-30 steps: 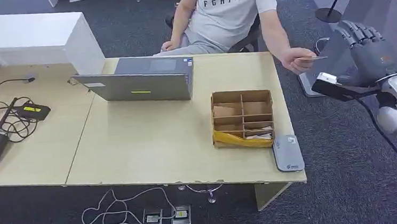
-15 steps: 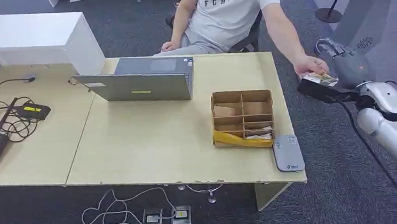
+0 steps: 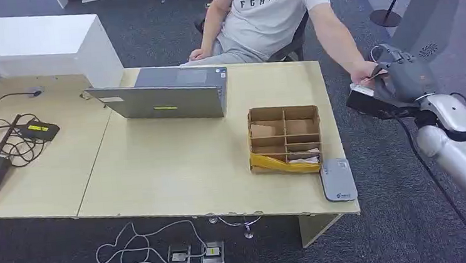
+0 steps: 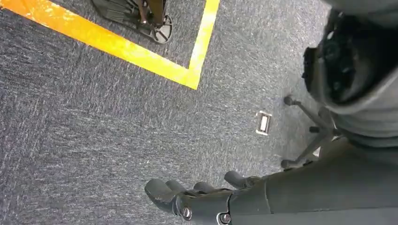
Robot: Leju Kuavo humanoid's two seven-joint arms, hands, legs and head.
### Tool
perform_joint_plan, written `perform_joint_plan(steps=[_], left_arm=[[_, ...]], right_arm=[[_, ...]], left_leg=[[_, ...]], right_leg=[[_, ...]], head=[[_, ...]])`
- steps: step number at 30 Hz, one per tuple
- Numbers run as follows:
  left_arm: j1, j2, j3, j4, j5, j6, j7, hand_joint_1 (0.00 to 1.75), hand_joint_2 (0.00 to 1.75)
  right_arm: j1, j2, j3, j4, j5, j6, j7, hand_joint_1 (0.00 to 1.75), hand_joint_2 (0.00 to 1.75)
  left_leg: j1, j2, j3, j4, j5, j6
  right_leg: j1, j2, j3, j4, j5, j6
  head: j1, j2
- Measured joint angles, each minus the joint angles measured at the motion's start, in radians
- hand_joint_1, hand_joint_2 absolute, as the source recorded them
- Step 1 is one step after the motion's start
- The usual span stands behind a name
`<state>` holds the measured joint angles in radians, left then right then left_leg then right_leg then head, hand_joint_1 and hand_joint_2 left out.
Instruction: Pass the card to the sensor for recognition and then transmit it.
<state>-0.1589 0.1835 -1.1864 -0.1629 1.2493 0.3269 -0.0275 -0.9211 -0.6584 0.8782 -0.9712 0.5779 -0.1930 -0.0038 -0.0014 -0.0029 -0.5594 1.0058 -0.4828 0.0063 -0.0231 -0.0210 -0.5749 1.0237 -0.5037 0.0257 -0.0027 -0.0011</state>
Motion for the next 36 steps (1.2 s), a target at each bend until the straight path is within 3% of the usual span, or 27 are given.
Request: perform_joint_plan(steps=[17,36], left_arm=[[0.0,0.0,0.0,0.0,0.005,0.009,0.014,0.0,0.0],[0.001,0.0,0.0,0.0,0.012,0.017,0.021,0.0,0.0]], right_arm=[[0.028,0.014,-0.028,-0.045,0.004,0.009,0.005,1.75,1.75],[0.164,-0.002,-0.084,-0.172,-0.031,0.015,0.044,1.75,1.75]], left_leg=[[0.0,0.0,0.0,0.0,0.0,0.0],[0.0,0.0,0.001,0.0,0.0,0.0]], right_leg=[[0.0,0.0,0.0,0.0,0.0,0.0],[0.0,0.0,0.0,0.0,0.0,0.0]], head=[[0.001,0.0],[0.001,0.0]])
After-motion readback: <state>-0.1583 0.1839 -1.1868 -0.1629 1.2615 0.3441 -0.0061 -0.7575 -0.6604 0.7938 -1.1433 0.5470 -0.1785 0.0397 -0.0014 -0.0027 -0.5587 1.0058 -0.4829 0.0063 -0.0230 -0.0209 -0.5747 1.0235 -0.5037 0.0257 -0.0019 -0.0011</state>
